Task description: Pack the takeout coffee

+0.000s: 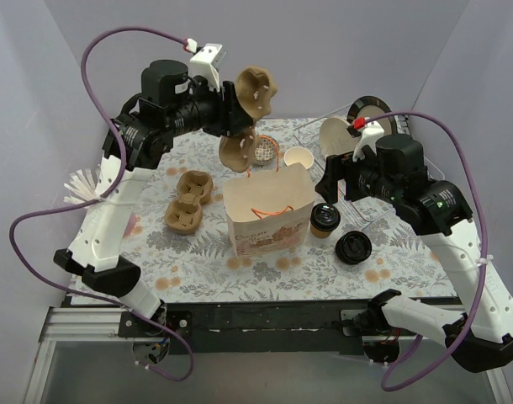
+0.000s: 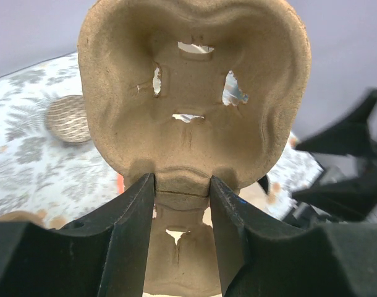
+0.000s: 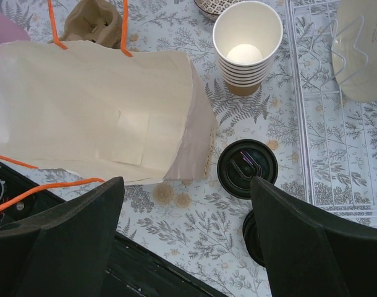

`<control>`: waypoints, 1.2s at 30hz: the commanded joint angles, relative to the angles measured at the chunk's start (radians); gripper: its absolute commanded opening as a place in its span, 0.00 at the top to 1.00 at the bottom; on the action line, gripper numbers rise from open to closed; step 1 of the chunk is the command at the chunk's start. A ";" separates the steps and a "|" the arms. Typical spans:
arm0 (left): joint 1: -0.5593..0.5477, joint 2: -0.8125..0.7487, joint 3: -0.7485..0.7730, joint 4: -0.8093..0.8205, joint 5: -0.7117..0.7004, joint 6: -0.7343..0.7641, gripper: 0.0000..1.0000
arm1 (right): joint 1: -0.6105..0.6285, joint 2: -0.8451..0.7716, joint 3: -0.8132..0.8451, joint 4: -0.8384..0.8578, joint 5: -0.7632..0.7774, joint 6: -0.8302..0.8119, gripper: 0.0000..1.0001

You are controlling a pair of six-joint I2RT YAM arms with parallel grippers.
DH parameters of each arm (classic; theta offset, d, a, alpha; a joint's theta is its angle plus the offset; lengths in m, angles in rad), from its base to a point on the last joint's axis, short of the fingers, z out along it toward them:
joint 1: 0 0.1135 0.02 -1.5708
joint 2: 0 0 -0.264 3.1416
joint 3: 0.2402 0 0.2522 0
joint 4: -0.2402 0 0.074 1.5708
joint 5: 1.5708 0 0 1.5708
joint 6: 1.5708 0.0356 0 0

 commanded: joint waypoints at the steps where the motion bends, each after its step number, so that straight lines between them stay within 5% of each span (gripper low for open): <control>1: -0.103 -0.070 -0.049 -0.008 0.125 0.010 0.90 | -0.002 -0.031 -0.008 0.071 0.005 0.023 0.10; 21: -0.268 -0.012 -0.057 -0.153 -0.061 0.229 0.86 | -0.002 0.055 0.003 0.126 0.022 0.108 0.12; 36: -0.280 0.013 -0.095 -0.171 -0.119 0.271 0.89 | -0.002 0.090 -0.094 0.168 -0.054 0.096 0.36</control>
